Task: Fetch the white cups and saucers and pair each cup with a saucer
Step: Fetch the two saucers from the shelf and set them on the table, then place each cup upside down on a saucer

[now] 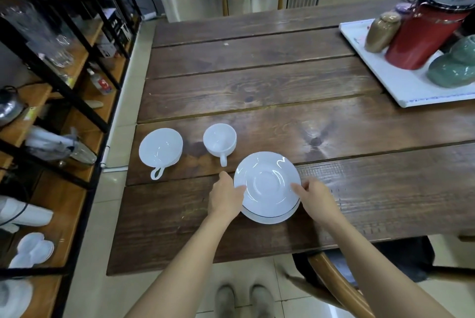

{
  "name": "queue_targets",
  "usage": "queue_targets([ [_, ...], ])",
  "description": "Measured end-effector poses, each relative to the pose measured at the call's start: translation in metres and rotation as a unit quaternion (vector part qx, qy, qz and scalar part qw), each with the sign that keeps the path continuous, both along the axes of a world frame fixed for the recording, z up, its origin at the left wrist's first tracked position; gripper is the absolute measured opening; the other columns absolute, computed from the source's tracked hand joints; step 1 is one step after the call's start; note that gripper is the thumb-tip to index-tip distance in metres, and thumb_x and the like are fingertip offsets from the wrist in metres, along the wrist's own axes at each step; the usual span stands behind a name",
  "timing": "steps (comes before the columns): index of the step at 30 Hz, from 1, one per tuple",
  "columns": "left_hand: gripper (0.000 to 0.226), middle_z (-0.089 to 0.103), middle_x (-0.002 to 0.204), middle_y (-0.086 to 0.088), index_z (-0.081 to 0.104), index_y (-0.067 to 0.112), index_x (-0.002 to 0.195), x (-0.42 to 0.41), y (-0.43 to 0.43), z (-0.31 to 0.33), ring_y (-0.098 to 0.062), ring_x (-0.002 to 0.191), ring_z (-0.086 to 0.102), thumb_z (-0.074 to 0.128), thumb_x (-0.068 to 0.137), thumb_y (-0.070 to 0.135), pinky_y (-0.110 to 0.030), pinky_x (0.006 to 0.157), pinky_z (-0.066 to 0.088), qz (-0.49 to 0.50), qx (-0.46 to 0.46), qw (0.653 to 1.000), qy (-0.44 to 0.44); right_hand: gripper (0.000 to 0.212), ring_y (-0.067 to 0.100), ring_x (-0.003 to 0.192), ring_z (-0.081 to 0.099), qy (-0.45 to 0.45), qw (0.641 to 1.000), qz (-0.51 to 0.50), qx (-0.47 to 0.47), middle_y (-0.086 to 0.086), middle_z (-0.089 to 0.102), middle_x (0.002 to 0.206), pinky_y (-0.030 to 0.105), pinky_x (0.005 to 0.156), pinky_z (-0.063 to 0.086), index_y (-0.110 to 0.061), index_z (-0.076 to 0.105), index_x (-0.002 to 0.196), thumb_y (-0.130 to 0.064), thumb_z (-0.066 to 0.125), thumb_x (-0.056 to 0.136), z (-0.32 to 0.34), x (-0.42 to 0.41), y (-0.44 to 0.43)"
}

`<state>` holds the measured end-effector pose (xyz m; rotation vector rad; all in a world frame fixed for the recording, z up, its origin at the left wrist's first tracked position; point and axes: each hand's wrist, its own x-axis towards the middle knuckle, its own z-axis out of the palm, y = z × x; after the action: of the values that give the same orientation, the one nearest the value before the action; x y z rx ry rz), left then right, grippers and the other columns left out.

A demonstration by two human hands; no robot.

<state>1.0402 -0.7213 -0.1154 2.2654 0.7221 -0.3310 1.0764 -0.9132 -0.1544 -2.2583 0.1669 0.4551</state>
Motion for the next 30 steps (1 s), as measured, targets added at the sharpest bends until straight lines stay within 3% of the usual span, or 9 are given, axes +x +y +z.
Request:
queue_targets([
  [3, 0.018, 0.057, 0.088, -0.006, 0.042, 0.012, 0.087, -0.004, 0.006, 0.002, -0.017, 0.073, 0.055, 0.056, 0.090, 0.023, -0.027, 0.056, 0.043, 0.009, -0.043, 0.997, -0.058, 0.027, 0.014, 0.058, 0.043, -0.060, 0.994, -0.043, 0.080, -0.002, 0.049, 0.064, 0.029, 0.051, 0.033, -0.018, 0.043, 0.069, -0.027, 0.057, 0.090, 0.007, -0.006, 0.001],
  [7, 0.023, 0.051, 0.075, -0.001, 0.038, 0.020, 0.075, -0.021, 0.025, 0.006, -0.020, 0.063, 0.052, 0.057, 0.087, 0.023, -0.032, 0.056, 0.045, 0.042, -0.077, 0.992, -0.094, 0.030, 0.000, 0.049, 0.040, -0.133, 0.981, -0.051, 0.132, -0.007, 0.044, 0.058, 0.015, 0.048, 0.036, -0.020, 0.043, 0.064, -0.024, 0.061, 0.088, 0.019, -0.020, 0.017],
  [13, 0.023, 0.050, 0.072, 0.000, 0.040, 0.018, 0.075, -0.054, 0.069, 0.005, -0.015, 0.052, 0.050, 0.059, 0.087, 0.022, -0.025, 0.044, 0.043, 0.113, -0.075, 0.986, -0.100, 0.031, 0.005, 0.048, 0.037, -0.096, 0.987, 0.013, 0.131, -0.008, 0.042, 0.058, 0.016, 0.049, 0.035, -0.018, 0.042, 0.066, -0.027, 0.059, 0.089, 0.020, -0.035, 0.067],
  [17, 0.021, 0.053, 0.078, -0.002, 0.042, 0.017, 0.078, -0.074, 0.103, -0.001, -0.017, 0.065, 0.051, 0.061, 0.086, 0.022, -0.031, 0.055, 0.046, 0.142, -0.058, 0.985, -0.077, 0.032, 0.007, 0.053, 0.041, -0.066, 0.990, 0.073, 0.097, -0.007, 0.047, 0.058, 0.020, 0.051, 0.034, -0.020, 0.041, 0.065, -0.031, 0.057, 0.090, 0.017, -0.044, 0.101],
  [22, 0.019, 0.055, 0.081, -0.005, 0.045, 0.012, 0.081, -0.092, 0.137, -0.012, -0.019, 0.067, 0.051, 0.060, 0.085, 0.022, -0.036, 0.057, 0.047, 0.173, -0.061, 0.982, -0.052, 0.031, 0.009, 0.058, 0.045, -0.036, 0.989, 0.138, 0.028, -0.004, 0.051, 0.062, 0.026, 0.052, 0.035, -0.021, 0.042, 0.066, -0.032, 0.054, 0.092, 0.016, -0.051, 0.137],
  [26, 0.019, 0.059, 0.083, -0.010, 0.045, 0.010, 0.079, -0.095, 0.150, -0.019, -0.021, 0.061, 0.051, 0.059, 0.085, 0.021, -0.030, 0.047, 0.045, 0.174, -0.062, 0.982, -0.041, 0.033, 0.010, 0.058, 0.041, -0.017, 0.989, 0.146, -0.026, -0.003, 0.048, 0.065, 0.026, 0.050, 0.031, -0.019, 0.038, 0.066, -0.031, 0.053, 0.093, 0.014, -0.050, 0.156],
  [30, 0.019, 0.060, 0.082, -0.010, 0.044, 0.010, 0.080, -0.094, 0.156, -0.025, -0.024, 0.063, 0.053, 0.059, 0.085, 0.022, -0.035, 0.056, 0.046, 0.165, -0.065, 0.984, -0.031, 0.035, 0.009, 0.056, 0.041, -0.008, 0.988, 0.143, -0.057, -0.004, 0.047, 0.064, 0.025, 0.049, 0.029, -0.020, 0.035, 0.064, -0.030, 0.054, 0.092, 0.011, -0.049, 0.163],
])
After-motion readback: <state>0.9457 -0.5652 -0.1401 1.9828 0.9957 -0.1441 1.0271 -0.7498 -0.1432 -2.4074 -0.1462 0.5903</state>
